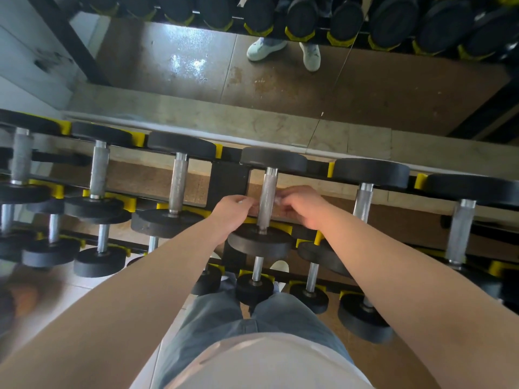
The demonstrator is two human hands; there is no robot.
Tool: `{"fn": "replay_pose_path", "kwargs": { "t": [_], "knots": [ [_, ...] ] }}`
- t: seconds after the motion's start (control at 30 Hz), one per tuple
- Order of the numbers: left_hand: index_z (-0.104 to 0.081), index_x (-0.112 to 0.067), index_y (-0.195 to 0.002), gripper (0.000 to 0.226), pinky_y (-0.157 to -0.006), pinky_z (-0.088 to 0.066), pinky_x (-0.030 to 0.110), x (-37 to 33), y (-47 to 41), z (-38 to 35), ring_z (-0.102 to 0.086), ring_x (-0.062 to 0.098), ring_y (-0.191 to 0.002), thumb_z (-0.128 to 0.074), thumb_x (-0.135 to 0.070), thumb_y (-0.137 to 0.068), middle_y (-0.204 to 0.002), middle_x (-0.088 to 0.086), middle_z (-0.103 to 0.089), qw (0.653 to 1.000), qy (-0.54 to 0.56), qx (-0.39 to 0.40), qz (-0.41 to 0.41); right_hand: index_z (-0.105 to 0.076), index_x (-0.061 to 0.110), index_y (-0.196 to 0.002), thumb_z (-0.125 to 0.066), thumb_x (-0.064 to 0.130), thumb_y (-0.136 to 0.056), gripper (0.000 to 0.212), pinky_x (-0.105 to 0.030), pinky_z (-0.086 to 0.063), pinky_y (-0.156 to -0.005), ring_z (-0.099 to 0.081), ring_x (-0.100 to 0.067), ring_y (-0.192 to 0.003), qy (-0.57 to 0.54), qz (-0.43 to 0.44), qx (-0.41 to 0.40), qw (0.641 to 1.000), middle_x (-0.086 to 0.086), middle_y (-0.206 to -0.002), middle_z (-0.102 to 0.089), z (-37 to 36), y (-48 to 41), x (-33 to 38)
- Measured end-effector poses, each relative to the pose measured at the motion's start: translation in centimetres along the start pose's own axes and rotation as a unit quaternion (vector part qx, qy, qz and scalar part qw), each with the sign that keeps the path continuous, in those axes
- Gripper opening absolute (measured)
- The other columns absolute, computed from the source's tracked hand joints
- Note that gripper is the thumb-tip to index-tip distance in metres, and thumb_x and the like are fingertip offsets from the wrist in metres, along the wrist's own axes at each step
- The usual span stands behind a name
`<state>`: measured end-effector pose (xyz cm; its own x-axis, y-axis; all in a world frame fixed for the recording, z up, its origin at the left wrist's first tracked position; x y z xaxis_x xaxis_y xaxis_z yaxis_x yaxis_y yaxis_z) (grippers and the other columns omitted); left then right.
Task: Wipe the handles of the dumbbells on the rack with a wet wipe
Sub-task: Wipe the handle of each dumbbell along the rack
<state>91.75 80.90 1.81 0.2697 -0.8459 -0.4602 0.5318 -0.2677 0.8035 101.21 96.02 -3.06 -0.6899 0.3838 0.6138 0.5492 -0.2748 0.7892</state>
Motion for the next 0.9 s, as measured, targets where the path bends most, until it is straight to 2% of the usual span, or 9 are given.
{"fn": "replay_pose_path", "kwargs": {
  "t": [0.07, 0.1, 0.13, 0.2, 0.3, 0.47, 0.67, 0.73, 0.9],
  "knots": [
    [-0.071, -0.026, -0.114, 0.034, -0.104, -0.05, 0.047, -0.1, 0.1, 0.1, -0.059, 0.018, -0.089, -0.042, -0.042, -0.109, -0.099, 0.006, -0.065, 0.999, 0.037, -0.011, 0.005, -0.069, 0.003, -0.119, -0.058, -0.008, -0.095, 0.028, -0.032, -0.06, -0.077, -0.064, -0.025, -0.09, -0.158, 0.031, -0.035, 0.986, -0.014, -0.107, -0.07, 0.7, 0.6, 0.8],
    [-0.071, -0.027, -0.106, 0.034, -0.099, -0.053, 0.047, -0.1, 0.1, 0.2, -0.053, 0.015, -0.077, -0.04, -0.041, -0.11, -0.091, 0.005, -0.06, 0.998, 0.052, -0.018, 0.007, -0.07, 0.005, -0.118, -0.06, -0.008, -0.095, 0.028, -0.032, -0.059, -0.077, -0.065, -0.025, -0.091, -0.175, 0.049, -0.042, 0.982, -0.014, -0.108, -0.071, 0.9, 0.8, 1.1],
    [-0.07, -0.028, -0.106, 0.032, -0.087, -0.056, 0.043, -0.1, 0.1, 0.2, -0.047, 0.013, -0.07, -0.039, -0.038, -0.11, -0.092, 0.007, -0.058, 0.998, 0.061, -0.022, 0.007, -0.071, 0.01, -0.114, -0.063, -0.004, -0.095, 0.026, -0.032, -0.058, -0.077, -0.067, -0.024, -0.091, -0.135, 0.071, -0.052, 0.987, -0.012, -0.108, -0.072, 0.8, 1.1, 1.3],
    [-0.066, -0.026, -0.125, 0.028, -0.061, -0.048, 0.028, 0.0, 0.1, 0.2, -0.044, 0.011, -0.066, -0.042, -0.029, -0.11, -0.106, 0.017, -0.062, 0.997, 0.07, -0.028, -0.005, -0.071, 0.02, -0.109, -0.072, 0.011, -0.093, 0.018, -0.027, -0.055, -0.076, -0.067, -0.014, -0.087, 0.058, 0.114, -0.077, 0.989, 0.0, -0.103, -0.072, 0.3, 2.3, 1.4],
    [-0.061, -0.024, -0.135, 0.035, -0.05, -0.04, 0.023, 0.1, 0.1, 0.2, -0.045, 0.011, -0.062, -0.043, -0.011, -0.107, -0.099, 0.006, -0.065, 0.996, 0.086, -0.026, -0.014, -0.068, 0.023, -0.108, -0.072, 0.024, -0.093, 0.015, -0.012, -0.04, -0.071, -0.054, 0.005, -0.085, 0.264, 0.16, -0.103, 0.946, 0.014, -0.098, -0.063, -1.3, 4.0, 0.8],
    [-0.069, -0.03, -0.105, 0.045, -0.066, -0.051, 0.028, 0.1, 0.2, 0.4, -0.057, 0.012, -0.084, -0.043, 0.007, -0.099, -0.107, -0.003, -0.067, 0.998, 0.057, 0.011, -0.033, -0.069, 0.023, -0.102, -0.066, 0.021, -0.097, 0.006, -0.018, -0.048, -0.075, -0.06, -0.002, -0.085, 0.381, 0.187, -0.063, 0.903, 0.012, -0.092, -0.062, -3.6, 5.4, -0.2],
    [-0.068, -0.031, -0.098, 0.034, -0.082, -0.049, 0.034, 0.3, -1.2, 1.0, -0.058, 0.016, -0.089, -0.045, -0.008, -0.106, -0.101, -0.005, -0.067, 0.997, 0.019, 0.045, -0.057, -0.07, 0.017, -0.112, -0.063, 0.019, -0.099, 0.015, -0.019, -0.044, -0.081, -0.058, -0.007, -0.087, 0.363, 0.282, -0.222, 0.86, 0.005, -0.101, -0.063, -3.0, 4.7, 4.1],
    [-0.069, -0.029, -0.106, 0.03, -0.081, -0.049, 0.033, 0.4, -1.5, 1.2, -0.055, 0.013, -0.088, -0.046, -0.01, -0.106, -0.103, -0.005, -0.066, 0.996, 0.011, 0.054, -0.064, -0.071, 0.016, -0.115, -0.062, 0.019, -0.1, 0.018, -0.024, -0.049, -0.086, -0.061, -0.01, -0.091, 0.378, 0.28, -0.23, 0.852, 0.001, -0.104, -0.066, -3.3, 4.7, 4.5],
    [-0.07, -0.025, -0.121, 0.027, -0.079, -0.052, 0.029, 0.6, -2.2, 1.7, -0.06, 0.017, -0.099, -0.051, -0.013, -0.105, -0.116, 0.001, -0.064, 0.995, 0.011, 0.081, -0.059, -0.073, 0.017, -0.111, -0.061, 0.021, -0.1, 0.017, -0.035, -0.054, -0.098, -0.065, -0.014, -0.1, 0.561, 0.216, -0.028, 0.799, -0.002, -0.112, -0.069, -6.1, 5.6, 1.1]
  ]
}}
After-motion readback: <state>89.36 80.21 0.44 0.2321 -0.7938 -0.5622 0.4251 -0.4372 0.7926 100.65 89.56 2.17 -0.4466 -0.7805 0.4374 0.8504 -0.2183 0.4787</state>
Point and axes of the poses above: each hand's wrist, its own y-axis away from the middle knuckle, its own z-axis out of the back of the hand, x = y × z, the point moved 4 cm from there along -y, towards the middle knuckle
